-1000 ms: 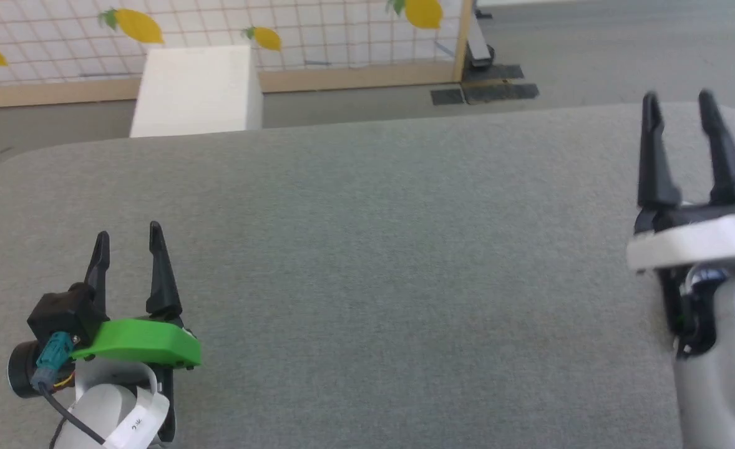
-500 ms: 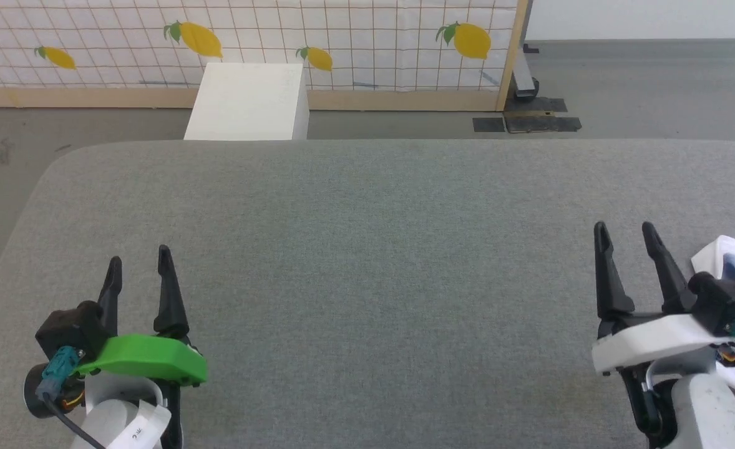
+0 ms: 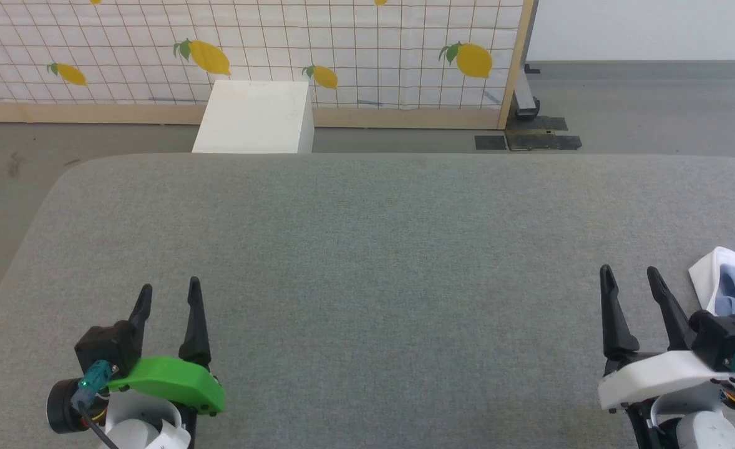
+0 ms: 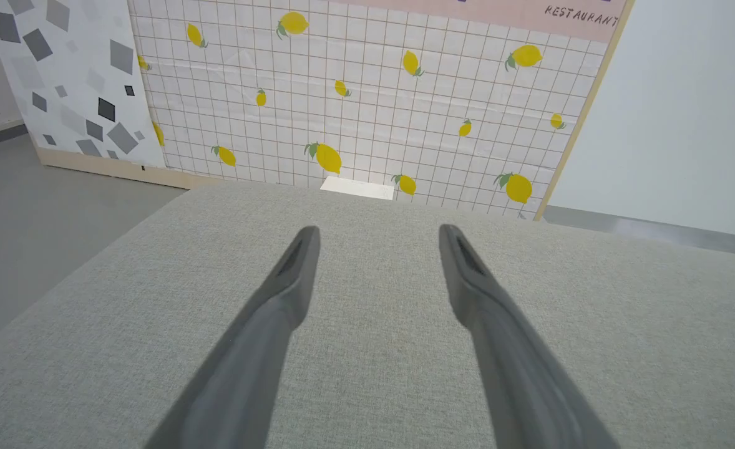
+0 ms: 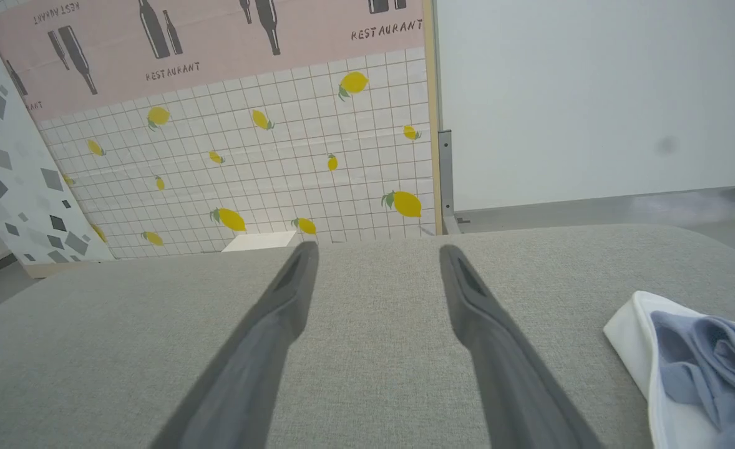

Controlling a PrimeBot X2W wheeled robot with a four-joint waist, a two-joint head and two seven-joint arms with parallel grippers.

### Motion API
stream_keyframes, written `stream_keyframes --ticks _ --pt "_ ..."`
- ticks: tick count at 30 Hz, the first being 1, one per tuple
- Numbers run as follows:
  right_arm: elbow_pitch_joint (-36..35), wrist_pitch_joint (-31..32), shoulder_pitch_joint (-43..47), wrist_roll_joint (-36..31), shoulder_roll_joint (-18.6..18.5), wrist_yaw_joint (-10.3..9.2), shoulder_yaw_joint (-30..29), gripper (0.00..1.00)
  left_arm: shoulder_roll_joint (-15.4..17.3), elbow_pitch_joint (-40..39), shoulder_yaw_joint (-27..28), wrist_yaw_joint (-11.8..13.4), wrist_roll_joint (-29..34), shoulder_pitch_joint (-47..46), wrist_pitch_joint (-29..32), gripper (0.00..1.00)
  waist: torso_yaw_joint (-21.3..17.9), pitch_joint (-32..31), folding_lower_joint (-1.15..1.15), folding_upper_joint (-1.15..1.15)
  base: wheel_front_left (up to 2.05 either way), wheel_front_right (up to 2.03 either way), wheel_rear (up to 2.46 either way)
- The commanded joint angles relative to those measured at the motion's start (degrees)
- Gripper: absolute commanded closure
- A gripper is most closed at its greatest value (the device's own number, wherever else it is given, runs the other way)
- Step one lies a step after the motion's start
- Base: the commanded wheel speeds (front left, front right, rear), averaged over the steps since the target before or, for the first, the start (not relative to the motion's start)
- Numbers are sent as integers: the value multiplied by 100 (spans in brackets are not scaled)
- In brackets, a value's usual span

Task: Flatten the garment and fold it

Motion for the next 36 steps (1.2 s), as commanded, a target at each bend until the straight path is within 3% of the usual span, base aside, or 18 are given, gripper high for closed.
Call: stream_keyframes --ticks 1,36 --pt "-36 25 87 -30 16 -9 -17 0 48 8 -33 -17 76 47 -2 0 -3 -15 0 0 0 0 0" --pt "-179 189 203 35 29 -9 -45 0 103 -93 -177 17 -45 32 69 0 -17 -21 0 0 0 0 0"
